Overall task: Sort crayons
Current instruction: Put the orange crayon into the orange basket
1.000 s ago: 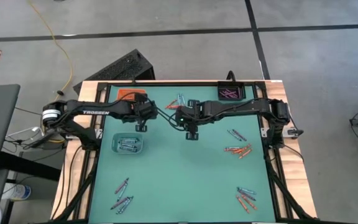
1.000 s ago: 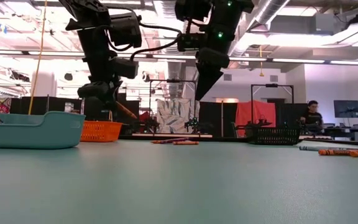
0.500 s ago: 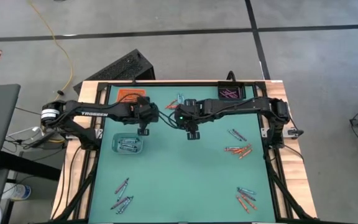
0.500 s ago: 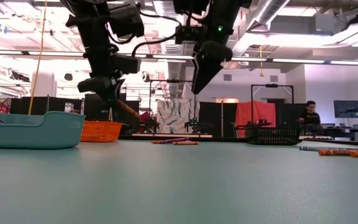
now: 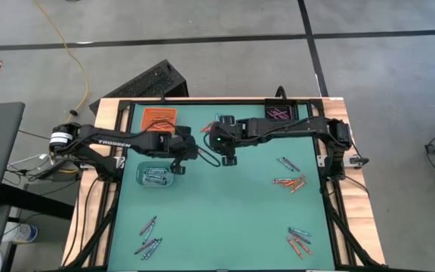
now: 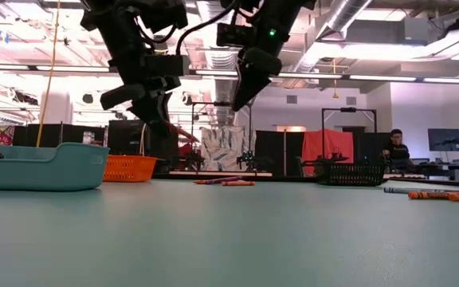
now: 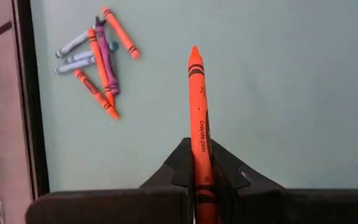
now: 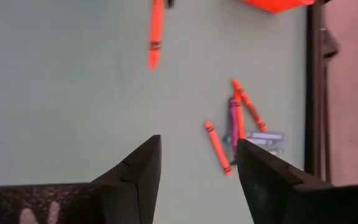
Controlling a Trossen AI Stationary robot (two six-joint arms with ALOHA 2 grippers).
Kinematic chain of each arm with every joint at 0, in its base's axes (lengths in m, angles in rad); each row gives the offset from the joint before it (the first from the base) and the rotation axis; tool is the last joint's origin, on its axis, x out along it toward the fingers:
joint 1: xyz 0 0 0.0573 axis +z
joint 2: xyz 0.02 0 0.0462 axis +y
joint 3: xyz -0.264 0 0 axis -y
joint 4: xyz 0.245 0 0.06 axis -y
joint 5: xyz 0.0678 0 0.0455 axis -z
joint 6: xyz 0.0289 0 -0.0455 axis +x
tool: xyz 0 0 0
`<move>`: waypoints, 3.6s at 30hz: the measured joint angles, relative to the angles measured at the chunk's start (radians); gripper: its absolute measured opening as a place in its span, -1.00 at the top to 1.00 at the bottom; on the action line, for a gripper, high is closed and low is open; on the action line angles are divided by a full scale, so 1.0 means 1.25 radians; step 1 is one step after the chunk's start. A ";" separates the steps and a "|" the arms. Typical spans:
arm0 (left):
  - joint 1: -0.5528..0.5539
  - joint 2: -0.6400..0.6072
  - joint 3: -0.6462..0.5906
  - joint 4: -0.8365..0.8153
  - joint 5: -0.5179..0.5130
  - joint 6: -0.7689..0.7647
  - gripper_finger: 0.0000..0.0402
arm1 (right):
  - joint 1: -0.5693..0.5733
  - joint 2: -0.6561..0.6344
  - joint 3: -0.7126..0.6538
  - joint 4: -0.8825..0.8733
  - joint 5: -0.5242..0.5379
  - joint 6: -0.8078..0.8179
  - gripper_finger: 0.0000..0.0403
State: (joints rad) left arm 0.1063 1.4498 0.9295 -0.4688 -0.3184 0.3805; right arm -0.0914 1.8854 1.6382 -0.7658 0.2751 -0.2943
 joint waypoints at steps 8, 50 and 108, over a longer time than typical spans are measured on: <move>0.003 -0.029 -0.001 -0.086 -0.070 -0.003 0.96 | -0.037 -0.006 0.001 -0.051 0.120 0.033 0.01; 0.583 0.034 0.012 -0.197 -0.001 0.167 0.26 | 0.115 -0.064 0.002 -0.471 0.092 0.271 0.01; -0.384 0.158 0.055 0.401 0.138 -0.225 0.18 | 0.935 -0.063 -0.211 -0.237 -0.074 1.435 0.01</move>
State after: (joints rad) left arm -0.3733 1.6474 0.9981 0.0322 -0.1458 0.0989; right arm 1.0777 1.8061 1.3744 -1.0616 0.1824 1.5000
